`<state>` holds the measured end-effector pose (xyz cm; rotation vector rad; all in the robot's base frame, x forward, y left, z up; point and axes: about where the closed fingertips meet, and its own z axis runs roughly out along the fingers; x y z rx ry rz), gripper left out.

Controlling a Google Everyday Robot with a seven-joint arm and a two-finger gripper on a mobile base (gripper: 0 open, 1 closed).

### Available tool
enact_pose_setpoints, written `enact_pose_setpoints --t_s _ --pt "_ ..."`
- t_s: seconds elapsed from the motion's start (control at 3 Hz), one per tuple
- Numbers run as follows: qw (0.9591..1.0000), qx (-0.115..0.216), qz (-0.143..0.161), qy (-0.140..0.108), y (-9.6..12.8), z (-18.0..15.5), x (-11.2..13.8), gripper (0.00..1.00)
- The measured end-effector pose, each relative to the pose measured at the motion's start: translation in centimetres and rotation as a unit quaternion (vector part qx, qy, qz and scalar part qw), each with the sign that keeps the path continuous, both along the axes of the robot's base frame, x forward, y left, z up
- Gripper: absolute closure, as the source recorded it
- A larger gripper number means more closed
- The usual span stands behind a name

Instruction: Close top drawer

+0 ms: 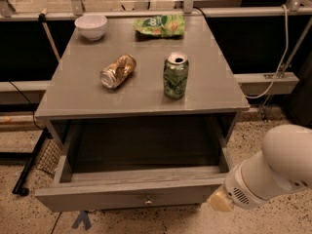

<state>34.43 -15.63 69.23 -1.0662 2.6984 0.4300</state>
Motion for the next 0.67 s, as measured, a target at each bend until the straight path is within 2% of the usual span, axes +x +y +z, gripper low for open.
enact_pose_setpoints --t_s 0.67 --pt "0.9990 -0.006 -0.040 0.016 -1.6 -4.7 1.2 1.00"
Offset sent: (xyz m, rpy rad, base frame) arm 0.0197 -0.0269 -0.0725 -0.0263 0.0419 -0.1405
